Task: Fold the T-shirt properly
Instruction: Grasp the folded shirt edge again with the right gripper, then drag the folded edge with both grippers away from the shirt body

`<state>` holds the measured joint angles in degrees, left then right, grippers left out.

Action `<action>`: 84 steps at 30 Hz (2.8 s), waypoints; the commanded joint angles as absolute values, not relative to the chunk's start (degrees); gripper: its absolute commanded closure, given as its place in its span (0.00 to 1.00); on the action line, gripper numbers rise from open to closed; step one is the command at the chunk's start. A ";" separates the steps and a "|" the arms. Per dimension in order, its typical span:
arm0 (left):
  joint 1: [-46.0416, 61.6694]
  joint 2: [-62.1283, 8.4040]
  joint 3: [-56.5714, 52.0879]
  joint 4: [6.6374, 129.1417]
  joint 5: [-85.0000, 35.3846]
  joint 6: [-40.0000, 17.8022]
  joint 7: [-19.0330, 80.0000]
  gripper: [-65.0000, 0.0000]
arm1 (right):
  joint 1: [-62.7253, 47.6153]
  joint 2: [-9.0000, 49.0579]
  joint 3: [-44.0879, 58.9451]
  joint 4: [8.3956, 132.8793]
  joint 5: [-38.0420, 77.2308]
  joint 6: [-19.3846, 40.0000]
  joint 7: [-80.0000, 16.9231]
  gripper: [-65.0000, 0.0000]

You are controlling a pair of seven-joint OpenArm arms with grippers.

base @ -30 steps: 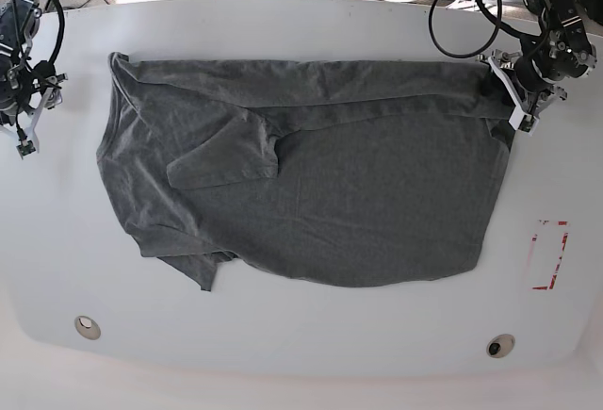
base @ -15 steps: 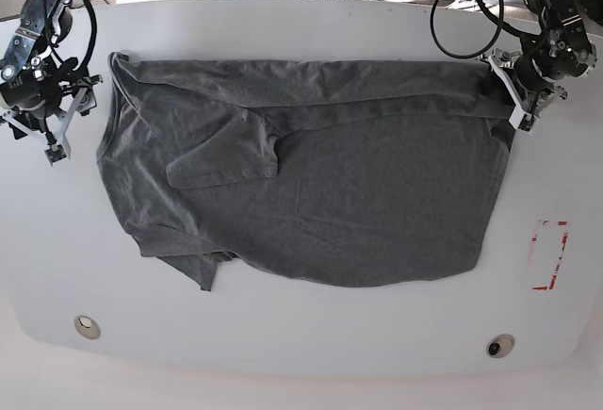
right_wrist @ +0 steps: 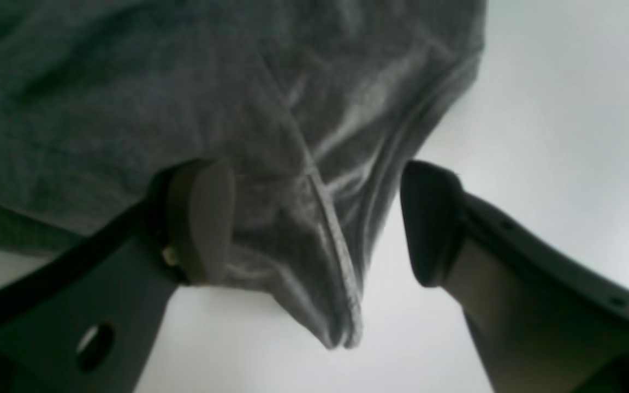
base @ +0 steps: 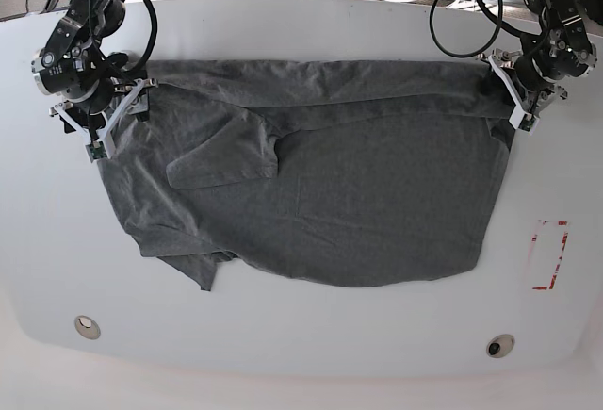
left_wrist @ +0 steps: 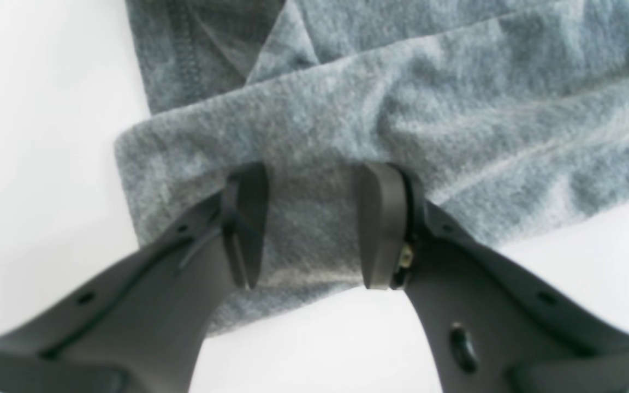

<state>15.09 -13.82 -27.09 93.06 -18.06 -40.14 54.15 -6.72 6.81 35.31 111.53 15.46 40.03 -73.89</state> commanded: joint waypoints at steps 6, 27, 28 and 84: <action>15.43 -14.29 -27.38 92.97 -16.75 -40.00 56.22 0.62 | -6.99 4.79 35.65 111.78 15.52 40.00 -73.71 0.34; 15.69 -14.29 -27.38 93.85 -16.75 -40.00 56.40 0.62 | -7.78 2.77 35.56 102.46 14.90 40.00 -66.95 0.73; 15.87 -14.29 -27.38 93.85 -16.75 -40.00 56.40 0.62 | -7.78 3.03 35.56 101.23 14.90 40.00 -66.59 0.73; 29.32 -13.93 -37.85 104.40 -17.36 -40.00 60.26 0.62 | -20.97 11.91 35.30 106.68 15.43 40.00 -67.56 0.71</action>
<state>29.98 -12.97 -37.39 102.17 -18.15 -40.49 59.68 -21.52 10.83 34.89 104.33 16.71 40.53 -66.96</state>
